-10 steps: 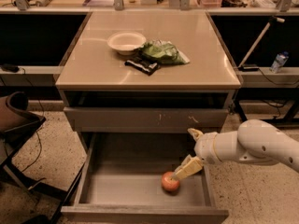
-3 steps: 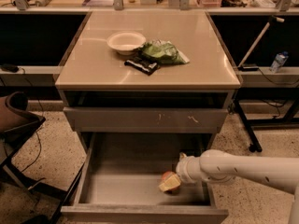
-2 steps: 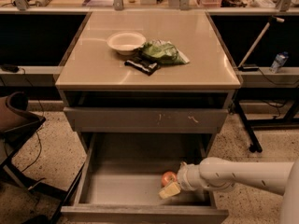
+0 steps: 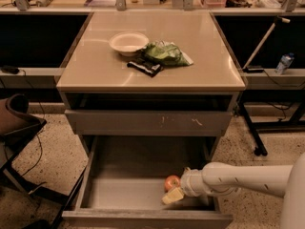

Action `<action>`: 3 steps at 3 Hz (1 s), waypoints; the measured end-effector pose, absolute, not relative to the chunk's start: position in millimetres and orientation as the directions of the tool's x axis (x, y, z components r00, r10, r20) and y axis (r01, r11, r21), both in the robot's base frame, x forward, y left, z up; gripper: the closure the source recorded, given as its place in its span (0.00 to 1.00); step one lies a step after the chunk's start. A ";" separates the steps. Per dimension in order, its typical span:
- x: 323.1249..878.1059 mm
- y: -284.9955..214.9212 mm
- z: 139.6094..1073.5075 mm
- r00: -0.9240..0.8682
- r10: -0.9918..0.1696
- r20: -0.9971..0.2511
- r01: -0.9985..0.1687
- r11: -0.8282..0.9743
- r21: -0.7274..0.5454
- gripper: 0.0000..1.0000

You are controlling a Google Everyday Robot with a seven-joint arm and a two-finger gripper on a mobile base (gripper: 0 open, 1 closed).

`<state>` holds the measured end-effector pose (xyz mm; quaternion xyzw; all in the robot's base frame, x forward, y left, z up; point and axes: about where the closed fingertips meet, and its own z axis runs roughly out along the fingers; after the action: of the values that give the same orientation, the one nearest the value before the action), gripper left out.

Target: Pick apple from middle drawer and place on counter

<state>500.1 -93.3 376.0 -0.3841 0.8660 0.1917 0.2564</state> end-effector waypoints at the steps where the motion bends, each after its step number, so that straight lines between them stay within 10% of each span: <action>1: 500.0 -93.3 376.0 -0.573 -0.567 -0.591 -0.764 0.631 0.135 0.19; 3: 500.0 -93.3 376.0 -0.573 -0.567 -0.591 -0.764 0.631 0.135 0.65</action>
Offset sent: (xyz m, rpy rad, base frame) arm 0.0000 0.0000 0.0000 0.0000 0.0000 0.0000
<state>500.0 -93.3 376.0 -0.3841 0.8660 0.1917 0.2564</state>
